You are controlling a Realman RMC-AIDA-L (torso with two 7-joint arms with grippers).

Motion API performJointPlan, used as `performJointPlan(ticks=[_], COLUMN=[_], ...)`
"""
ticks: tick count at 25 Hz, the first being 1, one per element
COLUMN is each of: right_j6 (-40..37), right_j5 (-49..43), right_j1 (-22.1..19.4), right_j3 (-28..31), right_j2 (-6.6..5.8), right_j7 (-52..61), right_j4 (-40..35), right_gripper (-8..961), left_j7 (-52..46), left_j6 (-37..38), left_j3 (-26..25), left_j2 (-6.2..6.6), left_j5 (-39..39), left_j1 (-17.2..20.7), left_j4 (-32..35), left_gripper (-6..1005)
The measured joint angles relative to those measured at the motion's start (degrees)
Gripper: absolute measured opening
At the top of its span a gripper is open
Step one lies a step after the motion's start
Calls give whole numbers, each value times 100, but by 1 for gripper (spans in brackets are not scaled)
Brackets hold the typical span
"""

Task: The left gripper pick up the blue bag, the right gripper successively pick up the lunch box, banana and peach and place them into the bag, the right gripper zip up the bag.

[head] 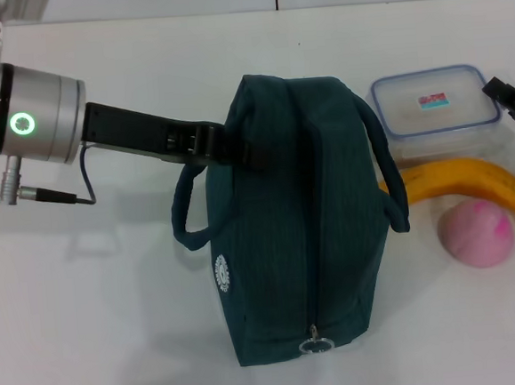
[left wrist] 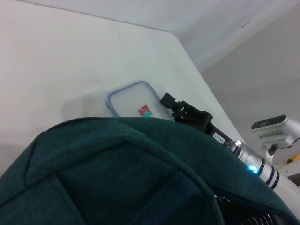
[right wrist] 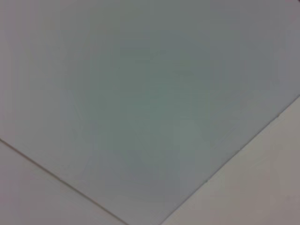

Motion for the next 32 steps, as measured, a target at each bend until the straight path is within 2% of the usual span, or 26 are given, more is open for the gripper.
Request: performJointPlan(ticks=[11,19,23,32], right_j6=[-356,-385,-393,-394], right_j5=[107,108,108,108], right_j1=[4,2,3,0], right_j3=[4,4,4,3], right_j2=[7,8,17,13], right_j7=[456,1133,1853,2584], right_j4=[51,72,78,78], right_gripper=[235,100,98,97], left_j7=[3,3,3,3], left_j6=[-9,-9,-15,-27], left_j3=[0,0,0,0], left_j2=[0,-9,-9,-9], left_j5=[-1,-1,1,-2], left_j1=[50,61,61,70], left_j4=[-5,-9,-9,-9], left_gripper=[47,47,47,47])
